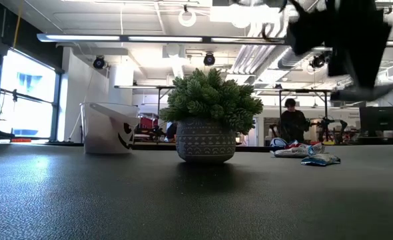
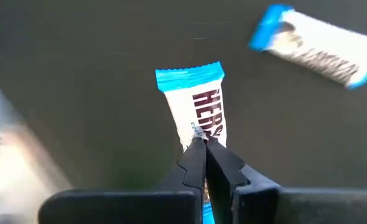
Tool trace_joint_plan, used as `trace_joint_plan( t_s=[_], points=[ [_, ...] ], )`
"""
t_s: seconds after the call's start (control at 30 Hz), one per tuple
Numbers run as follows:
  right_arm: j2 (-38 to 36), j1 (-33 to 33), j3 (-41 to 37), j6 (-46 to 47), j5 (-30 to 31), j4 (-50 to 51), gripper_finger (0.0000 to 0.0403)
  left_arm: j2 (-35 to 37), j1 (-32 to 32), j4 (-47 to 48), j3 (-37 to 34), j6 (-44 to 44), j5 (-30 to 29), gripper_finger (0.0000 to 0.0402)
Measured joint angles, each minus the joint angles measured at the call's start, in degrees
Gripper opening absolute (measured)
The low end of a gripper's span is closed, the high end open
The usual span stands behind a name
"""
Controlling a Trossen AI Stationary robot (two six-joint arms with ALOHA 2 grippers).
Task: Organize candy in baskets
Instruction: Put the white chocolate bar into the green bucket
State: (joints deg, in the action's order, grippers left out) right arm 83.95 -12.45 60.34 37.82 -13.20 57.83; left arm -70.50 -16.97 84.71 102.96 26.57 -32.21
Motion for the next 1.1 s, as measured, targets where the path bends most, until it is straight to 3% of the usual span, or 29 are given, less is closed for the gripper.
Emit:
trace_joint_plan(
  t_s=[0.1,0.27,0.43,0.77,0.93,1.1],
  points=[
    [-1.3,-1.1,4.3,6.4,-4.4,0.5,0.0,0.0,0.0,0.0,0.0,-1.6,0.0,0.0101],
    [-2.6,-6.1,13.7,11.8,-5.6,1.9,0.0,0.0,0.0,0.0,0.0,-3.5,0.1,0.0101],
    [-2.6,-12.4,21.9,24.6,-7.4,5.0,0.0,0.0,0.0,0.7,0.0,-5.7,0.1,0.0101],
    [-2.6,-30.2,24.8,52.8,-7.2,7.1,0.0,0.0,0.0,1.2,0.0,-11.3,-0.9,0.0101],
    [-2.6,-38.9,24.7,66.2,-4.6,9.0,0.0,0.0,0.1,0.5,0.0,-13.1,-3.3,0.0101],
    [-2.6,-44.5,24.7,76.7,5.7,10.3,0.0,0.0,0.1,-0.7,0.0,-13.3,-3.4,0.0101]
  ],
)
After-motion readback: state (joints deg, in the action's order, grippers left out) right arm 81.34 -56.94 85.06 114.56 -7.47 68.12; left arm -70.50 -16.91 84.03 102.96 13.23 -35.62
